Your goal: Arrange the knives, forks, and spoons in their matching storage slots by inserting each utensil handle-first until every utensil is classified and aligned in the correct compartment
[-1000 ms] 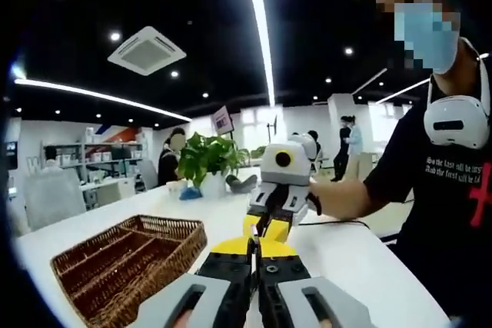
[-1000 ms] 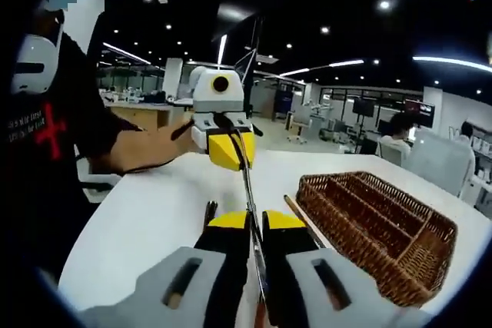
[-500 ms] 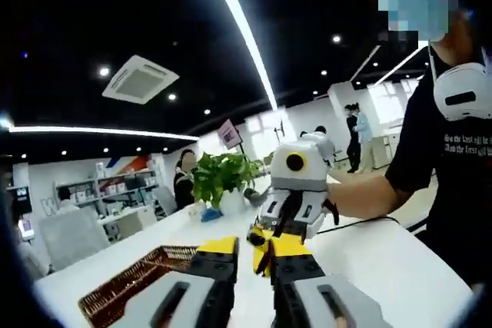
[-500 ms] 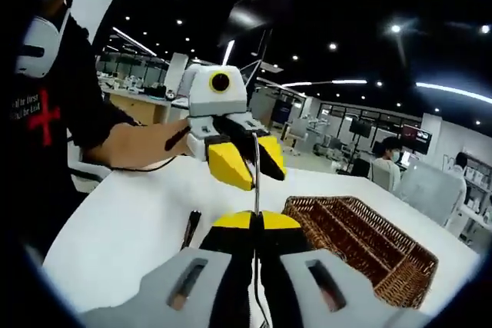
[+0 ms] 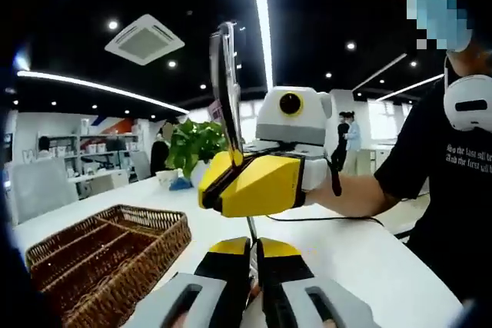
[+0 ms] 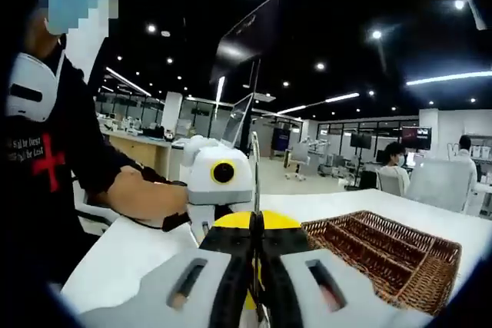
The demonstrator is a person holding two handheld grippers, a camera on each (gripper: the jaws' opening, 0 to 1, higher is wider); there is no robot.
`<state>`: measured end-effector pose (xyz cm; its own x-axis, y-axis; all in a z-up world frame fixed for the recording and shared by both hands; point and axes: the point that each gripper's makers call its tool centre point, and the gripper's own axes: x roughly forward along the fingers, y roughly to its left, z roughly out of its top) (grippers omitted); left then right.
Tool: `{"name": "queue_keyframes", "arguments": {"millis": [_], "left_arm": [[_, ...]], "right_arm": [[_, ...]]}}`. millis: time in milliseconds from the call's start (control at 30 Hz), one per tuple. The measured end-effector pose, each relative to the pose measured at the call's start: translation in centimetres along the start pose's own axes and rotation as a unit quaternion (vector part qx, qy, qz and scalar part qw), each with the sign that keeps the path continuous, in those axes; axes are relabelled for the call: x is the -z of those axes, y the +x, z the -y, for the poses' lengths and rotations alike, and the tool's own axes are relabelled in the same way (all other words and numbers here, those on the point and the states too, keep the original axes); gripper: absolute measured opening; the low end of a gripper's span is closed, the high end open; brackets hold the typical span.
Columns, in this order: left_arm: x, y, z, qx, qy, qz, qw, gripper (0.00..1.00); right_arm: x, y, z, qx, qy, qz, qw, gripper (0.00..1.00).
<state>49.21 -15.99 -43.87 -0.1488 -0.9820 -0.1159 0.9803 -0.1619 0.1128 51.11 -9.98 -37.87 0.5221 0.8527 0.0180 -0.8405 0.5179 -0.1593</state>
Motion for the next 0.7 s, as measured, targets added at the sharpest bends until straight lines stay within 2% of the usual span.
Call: {"name": "queue_keyframes", "arguments": {"millis": [33,100,233,300,333,367,400,433,533,567,633,667,700], "left_arm": [[0.1,-0.4,0.1,0.003,0.001,-0.004,1.0000,0.02],[0.2,-1.3,-0.6,-0.007,0.014,-0.008,0.9998,0.01],[-0.1,-3.1,-1.5,-0.016,-0.001,-0.008,0.9998,0.01],[-0.6,-4.1,-2.1,-0.030,0.004,-0.002,0.9995,0.00],[-1.2,-4.6,-2.7,-0.043,-0.008,0.014,0.9989,0.00],[-1.4,-5.7,-3.2,-0.049,-0.013,0.019,0.9985,0.00],[-1.6,-6.3,-3.3,-0.049,-0.010,0.021,0.9985,0.00],[-1.6,-6.9,-3.7,-0.060,-0.004,0.020,0.9980,0.00],[-0.9,-6.7,-3.7,-0.059,-0.010,0.012,0.9982,0.00],[-0.4,-6.2,-3.1,-0.048,-0.007,0.000,0.9988,0.00],[0.4,-5.2,-3.0,-0.052,0.021,-0.019,0.9982,0.00],[0.8,-4.8,-2.8,-0.049,0.020,-0.024,0.9983,0.06],[1.3,-4.0,-2.7,-0.048,0.017,-0.030,0.9983,0.21]], "right_arm": [[-0.2,-0.3,0.1,-0.001,0.015,0.007,0.9999,0.00],[-0.3,-0.8,0.7,0.004,0.018,0.012,0.9997,0.00],[-0.2,-1.7,1.4,0.007,0.038,0.016,0.9991,0.02],[0.7,-2.2,2.0,0.016,0.041,-0.005,0.9990,0.02],[1.3,-2.4,2.0,0.013,0.027,-0.018,0.9994,0.01],[2.5,-2.8,2.7,0.031,0.001,-0.047,0.9984,0.00],[3.1,-3.0,2.7,0.032,0.016,-0.056,0.9978,0.00],[2.8,-3.0,2.9,0.027,0.019,-0.041,0.9986,0.00],[2.6,-2.9,3.0,0.028,0.021,-0.037,0.9987,0.00],[2.3,-2.8,3.3,0.036,0.016,-0.028,0.9988,0.00],[2.2,-2.7,3.2,0.034,0.018,-0.025,0.9990,0.00],[2.0,-2.6,3.0,0.030,0.019,-0.021,0.9991,0.00],[1.9,-2.5,2.8,0.027,0.019,-0.019,0.9993,0.00]]}}
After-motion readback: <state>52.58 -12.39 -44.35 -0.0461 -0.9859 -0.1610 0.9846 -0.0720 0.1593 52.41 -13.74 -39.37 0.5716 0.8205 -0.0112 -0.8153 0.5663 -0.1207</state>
